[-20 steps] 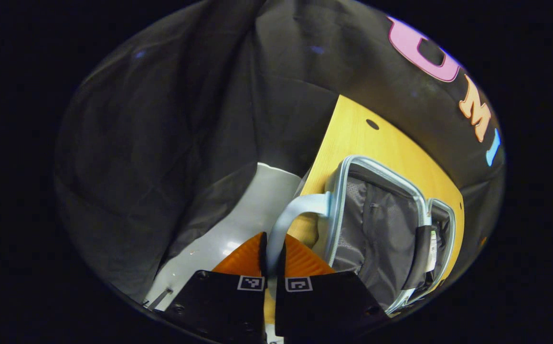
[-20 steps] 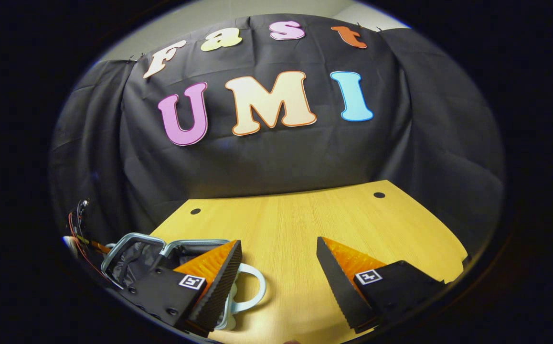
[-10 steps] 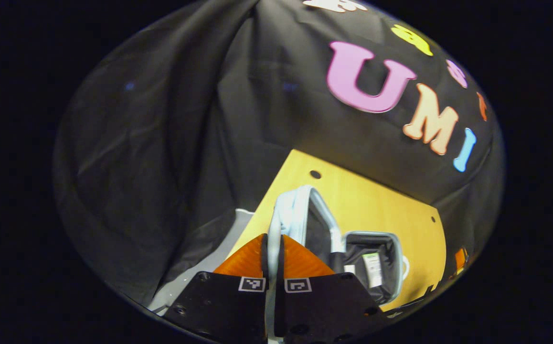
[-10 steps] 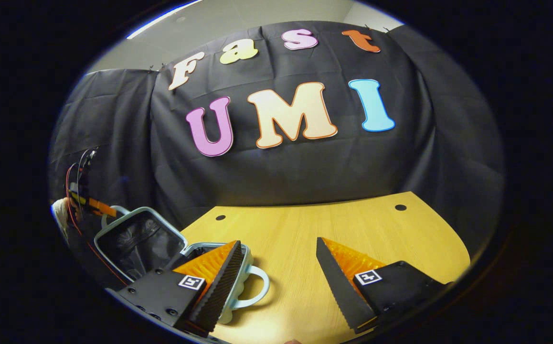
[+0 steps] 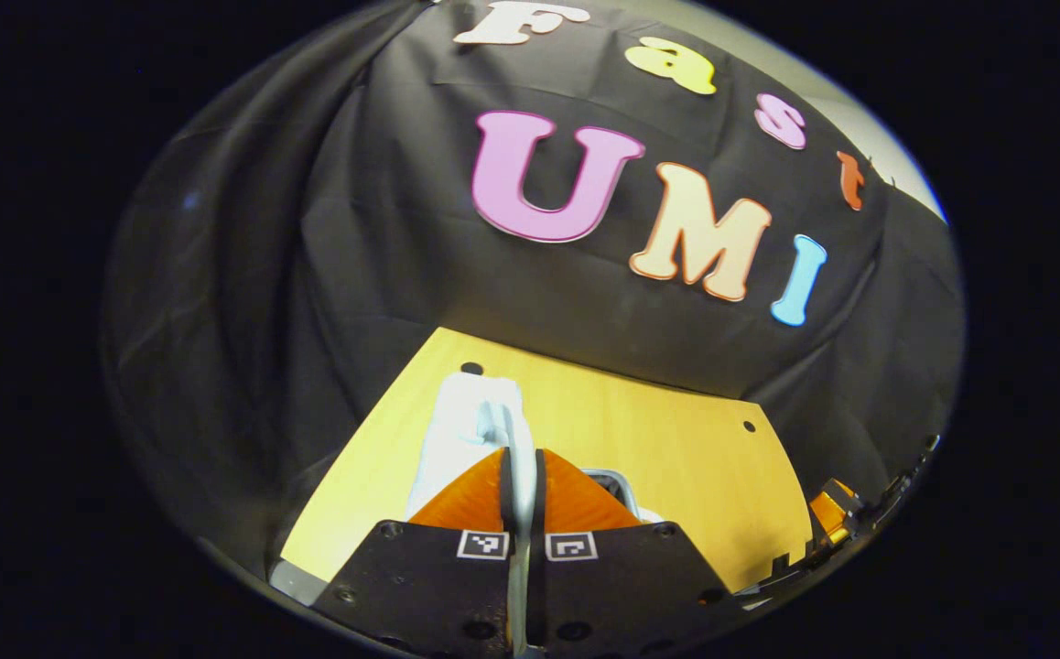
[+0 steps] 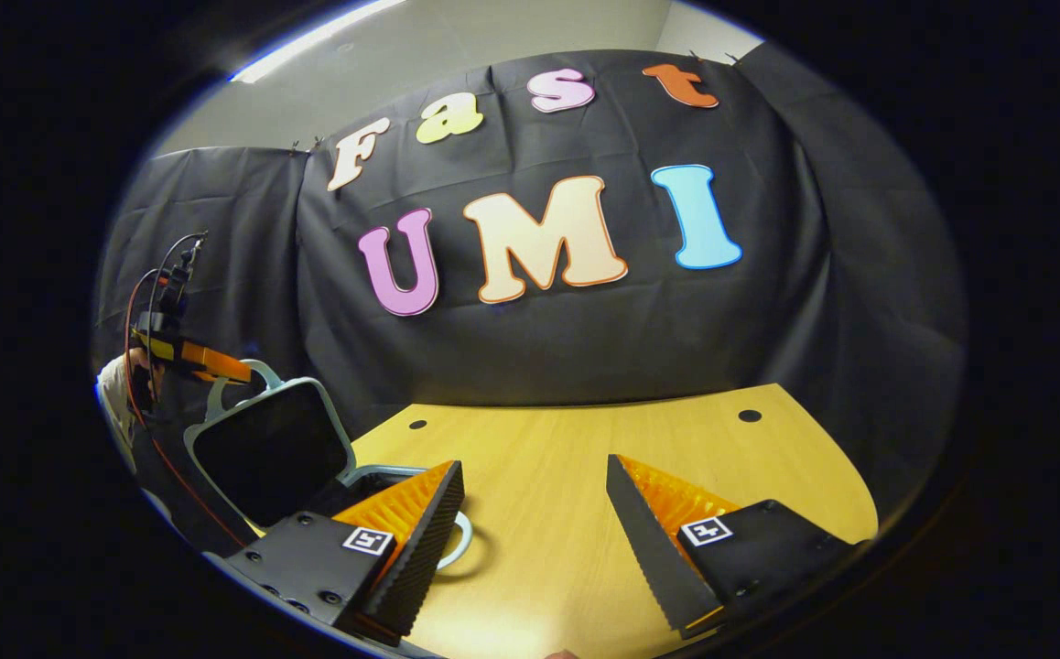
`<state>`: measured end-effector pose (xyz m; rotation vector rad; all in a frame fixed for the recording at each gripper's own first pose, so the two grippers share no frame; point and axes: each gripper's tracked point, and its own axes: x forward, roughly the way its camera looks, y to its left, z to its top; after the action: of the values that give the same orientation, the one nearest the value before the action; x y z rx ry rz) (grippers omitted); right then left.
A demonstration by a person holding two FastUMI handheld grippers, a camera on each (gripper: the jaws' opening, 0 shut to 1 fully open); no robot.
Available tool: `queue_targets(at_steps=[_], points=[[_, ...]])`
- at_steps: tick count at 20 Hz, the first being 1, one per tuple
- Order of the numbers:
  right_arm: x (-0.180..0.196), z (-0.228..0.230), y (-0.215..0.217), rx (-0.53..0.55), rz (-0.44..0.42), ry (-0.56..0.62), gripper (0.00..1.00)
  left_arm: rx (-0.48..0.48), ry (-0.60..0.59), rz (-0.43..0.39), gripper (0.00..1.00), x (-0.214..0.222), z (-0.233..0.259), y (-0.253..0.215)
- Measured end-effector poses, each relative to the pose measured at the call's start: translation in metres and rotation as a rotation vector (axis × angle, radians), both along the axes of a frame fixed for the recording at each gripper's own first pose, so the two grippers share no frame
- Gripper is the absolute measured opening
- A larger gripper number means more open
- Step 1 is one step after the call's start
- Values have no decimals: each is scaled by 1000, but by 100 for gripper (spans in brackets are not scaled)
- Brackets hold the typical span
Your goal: First open the suitcase, pack the skin care products into it, and then close the suitcase.
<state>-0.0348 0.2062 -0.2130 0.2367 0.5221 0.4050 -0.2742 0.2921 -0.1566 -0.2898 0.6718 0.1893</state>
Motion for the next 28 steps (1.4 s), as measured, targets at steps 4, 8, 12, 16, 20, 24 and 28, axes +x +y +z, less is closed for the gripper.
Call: queue_targets(at_steps=[4, 8, 12, 16, 20, 24, 28], points=[[10, 10, -41, -17, -11, -33, 98, -46, -31, -55, 0, 21, -13, -66], [12, 15, -67, -24, -19, -39, 98, -98, -27, -101, 1, 39, -43, -130], [12, 25, -89, -43, -59, -74, 98, -61, 5, -173, 1, 44, -83, -177], [7, 25, -105, -60, -92, -75, 98, -53, 52, -210, 2, 42, -115, -204], [6, 28, -120, -67, -102, -89, 98, -15, 34, -232, 17, 40, -123, -225], [15, 44, -135, -108, -102, -166, 97, 65, -133, -221, 53, 49, -77, -259], [22, 89, -132, -88, -133, -291, 98, 283, -295, -163, 99, 49, -9, -272]])
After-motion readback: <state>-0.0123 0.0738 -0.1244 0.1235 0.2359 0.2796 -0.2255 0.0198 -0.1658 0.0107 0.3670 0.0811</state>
